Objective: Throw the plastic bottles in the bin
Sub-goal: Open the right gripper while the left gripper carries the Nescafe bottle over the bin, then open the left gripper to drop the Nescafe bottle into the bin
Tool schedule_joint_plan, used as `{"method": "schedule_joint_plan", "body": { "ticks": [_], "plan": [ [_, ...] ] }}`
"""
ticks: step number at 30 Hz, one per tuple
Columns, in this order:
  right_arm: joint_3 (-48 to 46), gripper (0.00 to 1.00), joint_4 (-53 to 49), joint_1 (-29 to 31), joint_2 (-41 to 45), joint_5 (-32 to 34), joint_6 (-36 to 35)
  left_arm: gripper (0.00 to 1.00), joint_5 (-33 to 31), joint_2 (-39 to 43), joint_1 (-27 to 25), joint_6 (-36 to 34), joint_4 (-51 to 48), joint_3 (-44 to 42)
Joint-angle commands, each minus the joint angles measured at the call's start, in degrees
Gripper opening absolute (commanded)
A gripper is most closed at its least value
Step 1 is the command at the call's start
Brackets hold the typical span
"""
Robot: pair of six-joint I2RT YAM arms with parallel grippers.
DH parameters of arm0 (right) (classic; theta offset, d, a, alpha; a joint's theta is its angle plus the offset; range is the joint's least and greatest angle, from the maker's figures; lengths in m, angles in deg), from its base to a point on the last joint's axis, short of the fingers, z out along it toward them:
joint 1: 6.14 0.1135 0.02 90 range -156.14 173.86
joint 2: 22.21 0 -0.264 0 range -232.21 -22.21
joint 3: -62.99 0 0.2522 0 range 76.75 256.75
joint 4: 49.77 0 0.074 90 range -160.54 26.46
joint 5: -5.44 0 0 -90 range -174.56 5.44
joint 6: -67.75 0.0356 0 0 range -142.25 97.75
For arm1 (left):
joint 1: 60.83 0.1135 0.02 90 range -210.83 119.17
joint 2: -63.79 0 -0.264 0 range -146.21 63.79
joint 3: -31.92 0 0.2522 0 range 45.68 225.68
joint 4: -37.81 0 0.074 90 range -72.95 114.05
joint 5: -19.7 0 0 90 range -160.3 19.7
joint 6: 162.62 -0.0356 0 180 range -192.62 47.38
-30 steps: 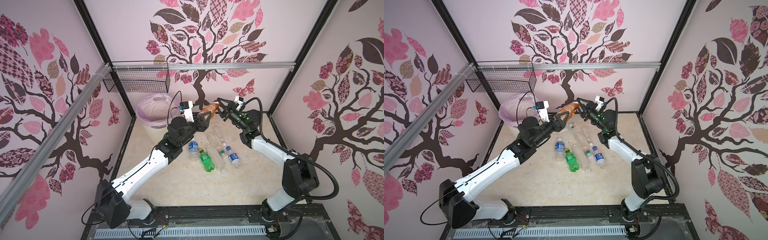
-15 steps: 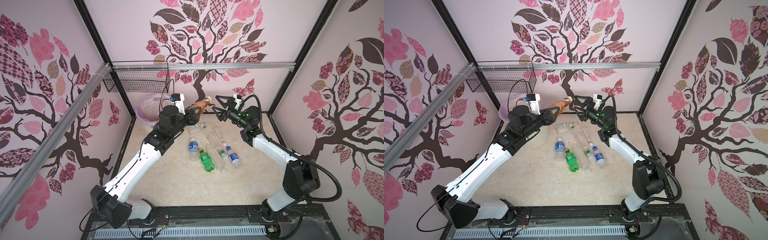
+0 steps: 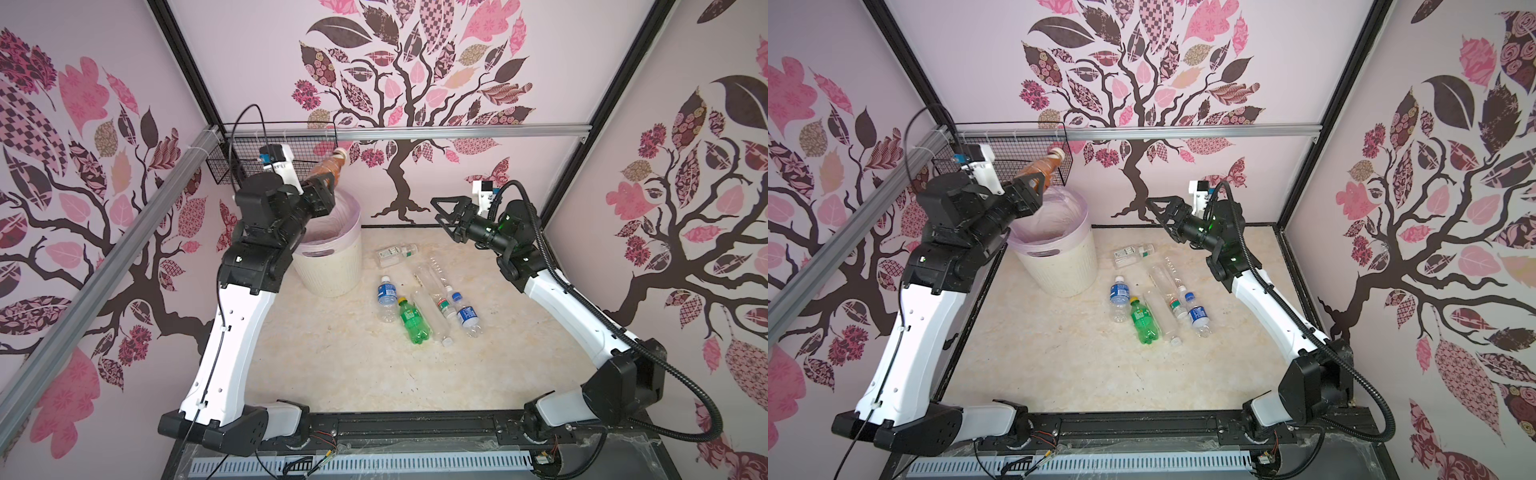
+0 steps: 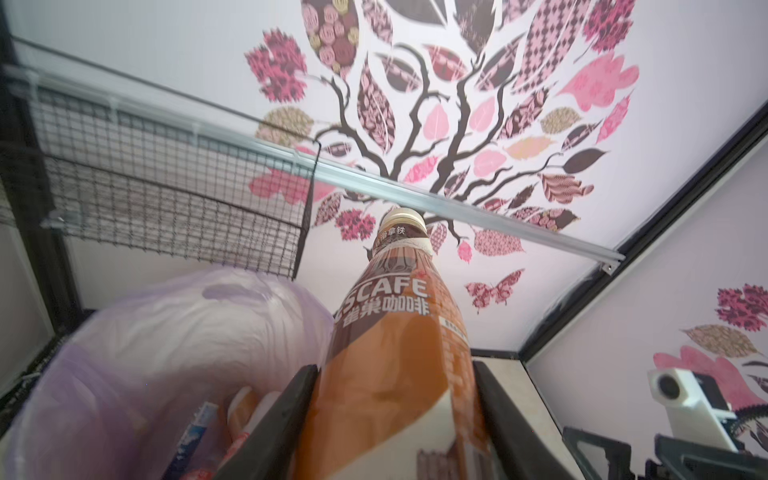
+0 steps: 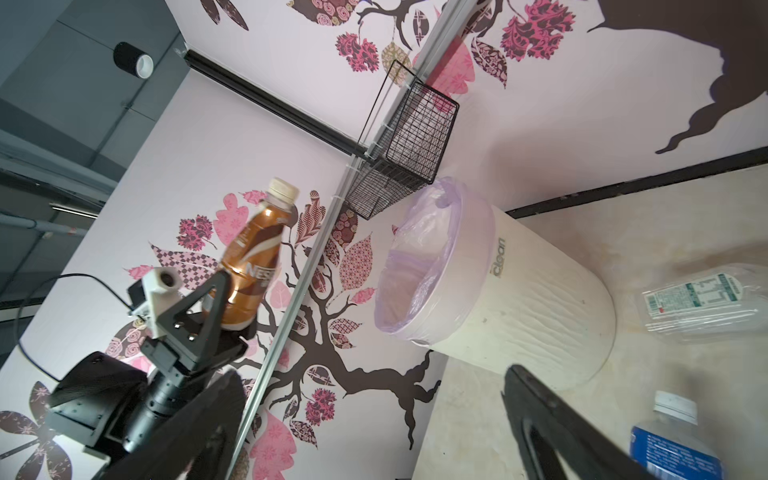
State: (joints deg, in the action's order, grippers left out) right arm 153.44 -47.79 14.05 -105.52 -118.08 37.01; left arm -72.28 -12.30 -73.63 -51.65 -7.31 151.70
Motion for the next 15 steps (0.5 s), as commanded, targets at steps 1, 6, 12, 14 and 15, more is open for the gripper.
{"method": "schedule_joint_plan", "body": {
  "ticks": [1,6,12,14,15],
  "plan": [
    [1.75,1.00,-4.69,-0.06,2.05,-0.60,-4.44,0.50,0.15,0.91,3.61,-1.89,1.74,3.61],
    [1.52,1.00,-4.18,-0.06,1.25,-0.99,-4.32,0.49,7.57,-0.63,11.81,3.75,4.51,-0.46],
    [0.41,0.99,-1.98,-0.06,0.36,-2.23,-2.58,0.80,9.43,-2.80,12.62,5.55,5.29,-14.64],
    [0.40,1.00,-1.99,-0.06,0.44,-2.72,-2.60,0.95,9.53,-3.54,12.71,6.01,3.74,-14.99],
    [0.40,0.99,-2.23,-0.05,0.64,-2.74,-2.88,0.98,9.91,-3.30,12.71,6.29,3.57,-14.79]
  ]
}}
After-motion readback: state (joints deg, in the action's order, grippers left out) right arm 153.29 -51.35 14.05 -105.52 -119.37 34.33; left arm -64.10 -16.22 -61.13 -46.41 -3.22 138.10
